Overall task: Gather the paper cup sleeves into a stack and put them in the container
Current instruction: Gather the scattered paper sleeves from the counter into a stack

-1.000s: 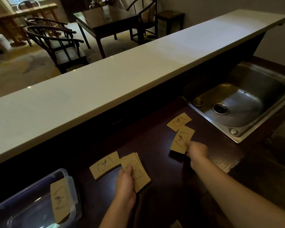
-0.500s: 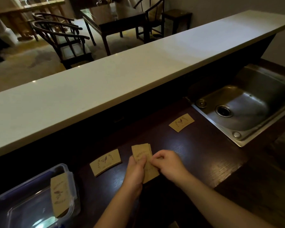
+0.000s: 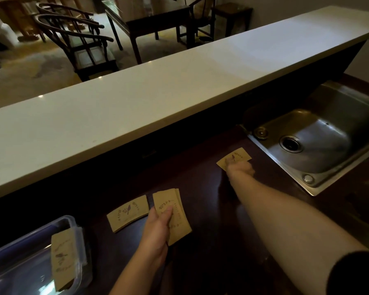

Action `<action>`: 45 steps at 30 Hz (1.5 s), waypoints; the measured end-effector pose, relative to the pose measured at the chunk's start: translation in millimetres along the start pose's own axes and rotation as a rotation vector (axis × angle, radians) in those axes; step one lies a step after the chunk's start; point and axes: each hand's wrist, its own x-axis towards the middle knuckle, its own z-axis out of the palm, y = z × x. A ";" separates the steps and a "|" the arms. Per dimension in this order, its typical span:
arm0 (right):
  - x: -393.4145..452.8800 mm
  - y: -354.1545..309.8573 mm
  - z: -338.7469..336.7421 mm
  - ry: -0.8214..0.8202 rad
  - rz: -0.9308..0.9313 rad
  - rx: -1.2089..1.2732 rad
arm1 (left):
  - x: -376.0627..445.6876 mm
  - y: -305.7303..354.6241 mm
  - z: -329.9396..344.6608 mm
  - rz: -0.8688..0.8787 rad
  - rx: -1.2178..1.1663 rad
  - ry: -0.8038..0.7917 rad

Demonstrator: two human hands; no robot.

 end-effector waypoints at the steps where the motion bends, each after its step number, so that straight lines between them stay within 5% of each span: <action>1: 3.3 -6.9 3.3 0.012 -0.017 -0.101 | -0.5 1.7 -2.7 0.007 -0.001 0.000; 4: 7.7 -21.3 11.3 0.020 -0.086 -0.346 | -0.4 3.9 -13.3 0.025 0.001 0.021; 8: 17.3 -31.5 15.0 0.005 -0.072 -0.370 | 3.2 7.9 -26.7 0.055 0.006 0.090; 14: 25.8 -16.3 5.6 -0.085 -0.083 0.073 | 2.8 12.6 -24.3 0.058 0.015 0.128; 17: 5.6 -4.6 -6.8 -0.230 -0.087 0.323 | 1.7 11.5 -17.2 0.040 0.009 0.127; 21: -56.3 26.9 -12.6 -0.655 -0.148 0.466 | 3.0 9.4 -10.0 -0.019 0.006 0.144; 25: -125.5 59.9 -18.6 -0.907 -0.354 0.247 | 1.0 7.4 -3.0 -0.091 -0.062 0.136; 29: -159.6 68.6 -13.2 -0.896 -0.492 0.054 | -5.7 3.5 -3.1 -0.073 -0.073 0.089; 37: -165.1 71.7 4.8 -0.617 -0.792 -0.218 | -22.9 3.3 -31.0 0.114 0.293 -0.017; 42: -158.0 59.1 14.1 -0.857 -1.168 -0.297 | -26.0 13.9 -59.1 0.357 0.855 -0.180; 45: -160.6 61.7 30.4 -0.853 -1.391 -0.477 | -24.0 14.0 -74.4 0.514 1.332 -0.120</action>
